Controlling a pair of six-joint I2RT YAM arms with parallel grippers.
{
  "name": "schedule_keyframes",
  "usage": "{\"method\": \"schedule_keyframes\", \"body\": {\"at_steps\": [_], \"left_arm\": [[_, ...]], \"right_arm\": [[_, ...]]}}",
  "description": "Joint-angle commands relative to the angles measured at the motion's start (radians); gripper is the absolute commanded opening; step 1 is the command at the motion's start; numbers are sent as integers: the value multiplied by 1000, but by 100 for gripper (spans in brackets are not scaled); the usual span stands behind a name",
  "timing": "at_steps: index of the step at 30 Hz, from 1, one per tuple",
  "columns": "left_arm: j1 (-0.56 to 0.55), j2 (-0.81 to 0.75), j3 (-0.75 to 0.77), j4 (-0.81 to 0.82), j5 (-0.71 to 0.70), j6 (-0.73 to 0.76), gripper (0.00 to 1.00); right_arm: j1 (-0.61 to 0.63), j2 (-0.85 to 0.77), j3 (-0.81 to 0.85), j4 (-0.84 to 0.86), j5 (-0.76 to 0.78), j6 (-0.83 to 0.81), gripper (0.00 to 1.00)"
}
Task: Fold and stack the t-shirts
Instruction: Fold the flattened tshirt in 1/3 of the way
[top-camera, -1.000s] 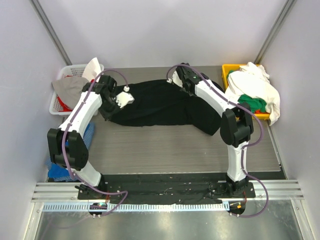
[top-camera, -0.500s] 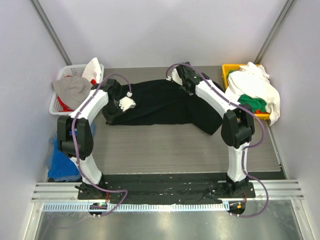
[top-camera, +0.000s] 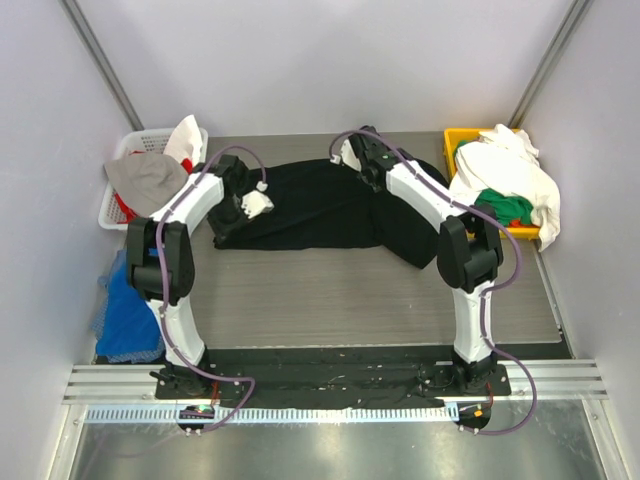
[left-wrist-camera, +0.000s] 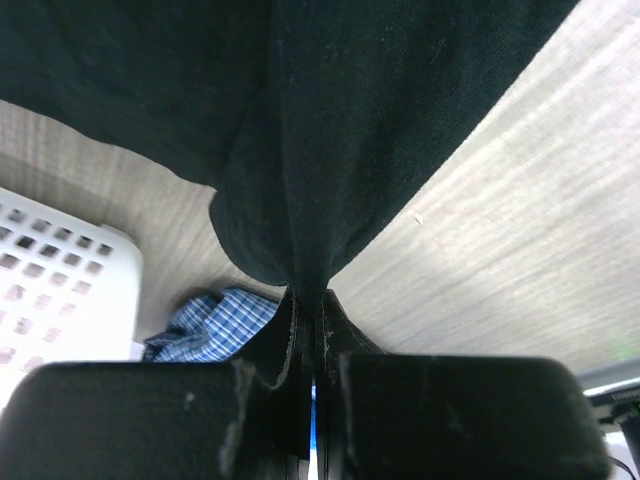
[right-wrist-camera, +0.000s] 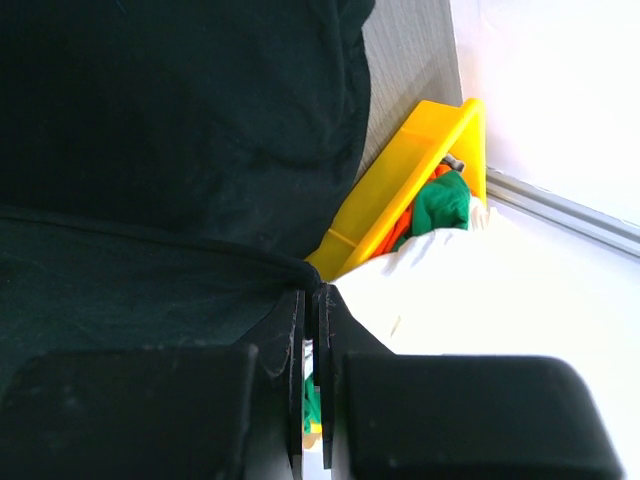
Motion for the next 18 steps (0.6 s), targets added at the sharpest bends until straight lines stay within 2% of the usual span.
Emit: {"method": "schedule_keyframes", "body": {"at_steps": [1, 18], "left_arm": [[0, 32, 59, 32, -35, 24, 1], [1, 129, 131, 63, -45, 28, 2]], "right_arm": [[7, 21, 39, 57, 49, -34, 1], [27, 100, 59, 233, 126, -166, 1]]}}
